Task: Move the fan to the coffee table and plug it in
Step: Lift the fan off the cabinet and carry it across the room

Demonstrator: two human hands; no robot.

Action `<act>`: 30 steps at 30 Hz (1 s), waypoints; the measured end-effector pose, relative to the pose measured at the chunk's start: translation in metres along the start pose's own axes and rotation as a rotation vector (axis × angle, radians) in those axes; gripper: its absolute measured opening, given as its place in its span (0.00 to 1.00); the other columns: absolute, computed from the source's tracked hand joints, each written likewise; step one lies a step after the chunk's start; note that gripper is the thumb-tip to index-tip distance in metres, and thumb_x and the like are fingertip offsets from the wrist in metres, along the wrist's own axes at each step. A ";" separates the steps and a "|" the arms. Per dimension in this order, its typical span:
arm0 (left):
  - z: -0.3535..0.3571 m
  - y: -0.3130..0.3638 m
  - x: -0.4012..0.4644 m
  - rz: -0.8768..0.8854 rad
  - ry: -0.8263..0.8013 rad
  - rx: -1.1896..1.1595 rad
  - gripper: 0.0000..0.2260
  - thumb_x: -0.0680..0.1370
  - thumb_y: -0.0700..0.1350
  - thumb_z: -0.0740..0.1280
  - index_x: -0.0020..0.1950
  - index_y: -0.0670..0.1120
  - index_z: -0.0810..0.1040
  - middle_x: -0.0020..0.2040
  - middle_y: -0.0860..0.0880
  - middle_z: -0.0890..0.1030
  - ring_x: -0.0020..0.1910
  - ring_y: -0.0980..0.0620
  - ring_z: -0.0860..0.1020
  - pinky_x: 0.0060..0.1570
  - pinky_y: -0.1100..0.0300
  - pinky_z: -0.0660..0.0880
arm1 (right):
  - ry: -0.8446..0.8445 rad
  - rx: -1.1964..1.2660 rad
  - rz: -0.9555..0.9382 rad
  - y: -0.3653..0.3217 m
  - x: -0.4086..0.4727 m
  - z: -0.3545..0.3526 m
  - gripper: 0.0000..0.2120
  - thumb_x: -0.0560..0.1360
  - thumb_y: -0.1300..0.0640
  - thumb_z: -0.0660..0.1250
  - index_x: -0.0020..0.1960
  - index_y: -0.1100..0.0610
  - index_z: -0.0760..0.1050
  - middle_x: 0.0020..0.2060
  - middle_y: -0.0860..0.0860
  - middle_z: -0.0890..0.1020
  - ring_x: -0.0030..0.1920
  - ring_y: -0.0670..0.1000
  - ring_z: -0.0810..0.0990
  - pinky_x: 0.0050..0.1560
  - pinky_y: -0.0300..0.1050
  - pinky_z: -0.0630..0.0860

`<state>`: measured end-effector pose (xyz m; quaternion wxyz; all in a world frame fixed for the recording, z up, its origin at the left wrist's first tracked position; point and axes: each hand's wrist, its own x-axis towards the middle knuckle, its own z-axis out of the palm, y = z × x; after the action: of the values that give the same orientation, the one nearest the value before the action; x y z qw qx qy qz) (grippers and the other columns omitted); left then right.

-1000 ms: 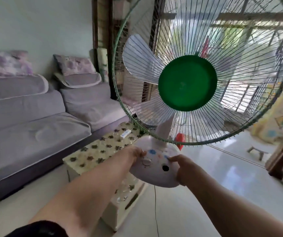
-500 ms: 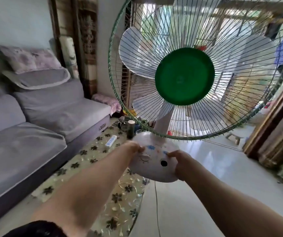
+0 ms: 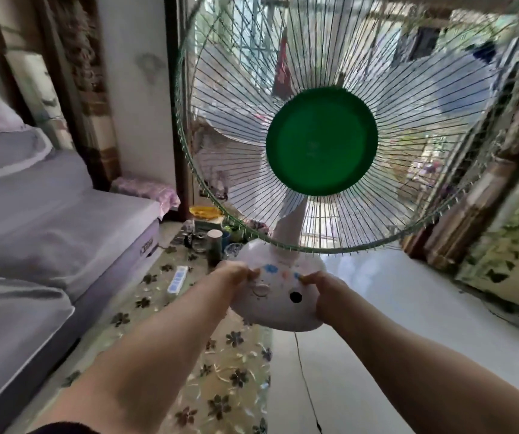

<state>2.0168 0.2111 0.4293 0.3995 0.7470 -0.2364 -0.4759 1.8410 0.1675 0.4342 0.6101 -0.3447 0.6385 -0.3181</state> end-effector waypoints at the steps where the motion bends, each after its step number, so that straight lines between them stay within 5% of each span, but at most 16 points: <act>1: -0.009 -0.001 0.008 -0.002 -0.024 -0.019 0.21 0.75 0.40 0.74 0.66 0.33 0.76 0.63 0.35 0.80 0.57 0.39 0.80 0.61 0.45 0.76 | 0.019 0.012 0.002 0.002 0.002 0.011 0.32 0.65 0.65 0.77 0.67 0.67 0.73 0.62 0.64 0.79 0.60 0.67 0.80 0.64 0.66 0.74; 9: -0.078 -0.017 0.055 0.007 -0.236 -0.026 0.23 0.74 0.38 0.74 0.67 0.33 0.74 0.64 0.34 0.79 0.62 0.34 0.79 0.63 0.38 0.75 | 0.227 0.138 0.055 0.044 0.012 0.087 0.35 0.59 0.63 0.81 0.63 0.69 0.74 0.57 0.64 0.82 0.55 0.66 0.83 0.60 0.64 0.78; 13: -0.105 -0.038 0.066 -0.066 -0.368 -0.089 0.06 0.77 0.31 0.67 0.54 0.31 0.76 0.40 0.37 0.85 0.43 0.39 0.85 0.50 0.45 0.82 | 0.296 0.232 0.101 0.074 -0.001 0.121 0.24 0.68 0.66 0.75 0.61 0.70 0.73 0.56 0.64 0.81 0.53 0.62 0.83 0.57 0.61 0.80; 15: -0.115 -0.053 0.070 -0.091 -0.358 -0.032 0.12 0.76 0.33 0.70 0.58 0.31 0.76 0.49 0.34 0.85 0.50 0.37 0.84 0.56 0.43 0.79 | 0.289 0.350 0.107 0.089 -0.014 0.136 0.08 0.75 0.68 0.65 0.54 0.63 0.72 0.53 0.62 0.78 0.49 0.58 0.80 0.50 0.55 0.80; 17: -0.121 -0.073 0.079 -0.088 -0.397 0.007 0.21 0.75 0.35 0.72 0.67 0.31 0.73 0.63 0.32 0.79 0.62 0.33 0.79 0.64 0.37 0.74 | 0.273 0.400 0.094 0.106 -0.025 0.146 0.10 0.76 0.69 0.63 0.56 0.61 0.70 0.56 0.64 0.77 0.52 0.60 0.79 0.56 0.55 0.80; 20: -0.129 -0.099 0.076 -0.091 -0.437 -0.001 0.22 0.76 0.35 0.70 0.69 0.31 0.73 0.60 0.34 0.79 0.58 0.37 0.80 0.63 0.39 0.75 | 0.338 0.397 0.125 0.136 -0.035 0.152 0.13 0.69 0.72 0.69 0.54 0.68 0.78 0.54 0.63 0.82 0.52 0.61 0.82 0.58 0.57 0.79; 23: -0.136 -0.123 0.070 -0.066 -0.376 -0.015 0.21 0.75 0.32 0.72 0.66 0.30 0.74 0.53 0.34 0.81 0.49 0.39 0.80 0.53 0.41 0.79 | 0.329 0.391 0.128 0.171 -0.035 0.163 0.22 0.69 0.70 0.71 0.63 0.73 0.76 0.60 0.66 0.81 0.59 0.66 0.82 0.62 0.64 0.78; 27: -0.139 -0.166 0.075 -0.061 -0.381 -0.025 0.22 0.76 0.29 0.69 0.69 0.30 0.69 0.40 0.37 0.76 0.33 0.40 0.77 0.15 0.54 0.74 | 0.416 0.472 0.117 0.224 -0.017 0.172 0.22 0.64 0.71 0.77 0.55 0.76 0.77 0.53 0.68 0.83 0.51 0.65 0.84 0.56 0.67 0.80; 30: -0.136 -0.204 0.084 -0.104 -0.357 -0.009 0.08 0.77 0.29 0.68 0.55 0.31 0.74 0.38 0.38 0.75 0.19 0.45 0.78 0.13 0.58 0.71 | 0.412 0.482 0.117 0.268 0.007 0.180 0.24 0.63 0.71 0.77 0.57 0.75 0.76 0.52 0.67 0.84 0.52 0.65 0.85 0.55 0.67 0.80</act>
<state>2.1706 0.3163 0.2485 0.3294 0.6602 -0.2626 -0.6219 2.0066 0.3143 0.1988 0.5495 -0.0815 0.6735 -0.4876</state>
